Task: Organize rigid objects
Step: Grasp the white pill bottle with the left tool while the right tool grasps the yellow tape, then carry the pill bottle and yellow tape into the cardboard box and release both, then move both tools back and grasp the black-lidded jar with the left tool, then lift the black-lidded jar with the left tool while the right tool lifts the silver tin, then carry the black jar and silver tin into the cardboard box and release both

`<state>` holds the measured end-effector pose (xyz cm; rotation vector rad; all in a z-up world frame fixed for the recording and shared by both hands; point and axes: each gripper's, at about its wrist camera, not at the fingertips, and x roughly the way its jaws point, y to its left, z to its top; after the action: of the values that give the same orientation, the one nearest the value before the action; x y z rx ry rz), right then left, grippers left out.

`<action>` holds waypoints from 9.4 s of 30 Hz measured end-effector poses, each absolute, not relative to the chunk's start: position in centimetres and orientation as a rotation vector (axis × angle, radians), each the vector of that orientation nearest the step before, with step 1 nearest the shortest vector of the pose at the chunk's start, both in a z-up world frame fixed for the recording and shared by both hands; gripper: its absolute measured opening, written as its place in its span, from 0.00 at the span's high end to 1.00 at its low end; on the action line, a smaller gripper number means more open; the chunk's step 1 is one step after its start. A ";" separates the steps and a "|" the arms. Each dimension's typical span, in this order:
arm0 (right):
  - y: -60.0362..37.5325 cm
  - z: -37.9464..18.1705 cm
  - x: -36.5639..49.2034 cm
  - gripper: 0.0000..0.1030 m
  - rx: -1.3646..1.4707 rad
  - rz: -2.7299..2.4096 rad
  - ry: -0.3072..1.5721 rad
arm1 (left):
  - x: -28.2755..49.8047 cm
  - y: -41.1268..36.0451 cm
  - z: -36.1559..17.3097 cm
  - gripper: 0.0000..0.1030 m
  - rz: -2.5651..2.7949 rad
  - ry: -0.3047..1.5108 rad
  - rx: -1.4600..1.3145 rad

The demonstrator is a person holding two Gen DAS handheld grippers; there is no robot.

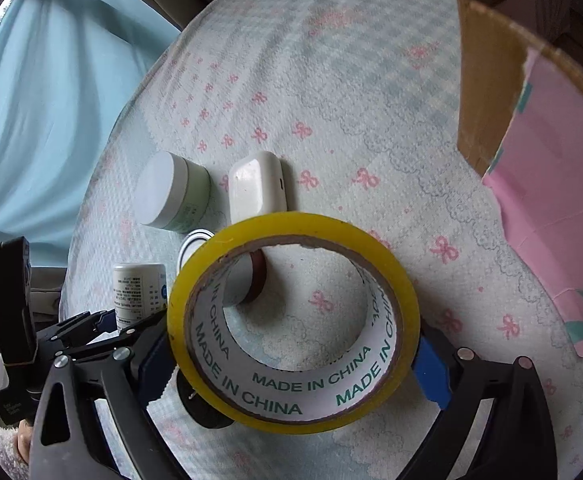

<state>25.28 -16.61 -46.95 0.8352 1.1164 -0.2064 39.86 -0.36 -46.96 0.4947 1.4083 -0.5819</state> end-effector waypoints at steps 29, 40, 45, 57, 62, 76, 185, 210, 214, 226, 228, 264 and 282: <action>-16.8 -24.7 12.7 0.06 0.586 -0.081 1.038 | 25.2 5.3 -23.6 0.55 -0.579 1.085 0.197; -26.3 -21.4 6.4 0.06 0.620 -0.166 1.026 | 18.8 -2.8 -20.4 0.55 -0.626 1.065 0.189; -33.0 -21.7 5.8 0.06 0.633 -0.161 1.048 | 16.7 -7.9 -19.9 0.55 -0.602 1.079 0.145; -46.9 -27.0 9.6 0.06 0.663 -0.087 1.158 | 15.9 -20.0 -25.2 0.55 -0.497 1.230 0.054; -50.5 -32.0 13.5 0.06 0.711 -0.082 1.262 | 17.3 -22.3 -28.7 0.55 -0.434 1.290 0.060; -53.7 -40.2 19.8 0.06 0.789 -0.024 1.376 | 23.5 -27.2 -37.9 0.55 -0.369 1.445 0.109; -10.9 -39.5 33.2 0.03 -0.171 0.481 1.198 | 24.0 2.8 -45.0 0.04 -0.181 1.221 0.120; -5.6 -48.4 35.4 0.51 -0.689 0.842 1.271 | 28.9 -0.1 -49.4 0.48 -0.268 1.187 0.117; -6.0 -48.7 35.1 0.51 -0.680 0.838 1.261 | 29.1 0.3 -49.4 0.48 -0.275 1.190 0.089; -5.4 -47.1 34.7 0.52 -0.628 0.817 1.272 | 27.7 2.1 -47.7 0.48 -0.244 1.155 0.036; -5.5 -46.4 34.5 0.52 -0.599 0.805 1.273 | 27.3 2.4 -47.1 0.48 -0.236 1.146 0.027; -36.3 -23.6 17.7 0.52 0.081 0.197 1.226 | 17.4 -16.0 -23.5 0.48 -0.409 1.011 0.023; -48.7 -30.8 15.7 0.52 0.163 0.084 1.310 | 17.3 -28.5 -29.2 0.48 -0.480 1.133 0.113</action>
<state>15.67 -48.67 -30.78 0.1634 1.3102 0.0838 17.30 -28.49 -29.19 0.1130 1.1329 -0.4800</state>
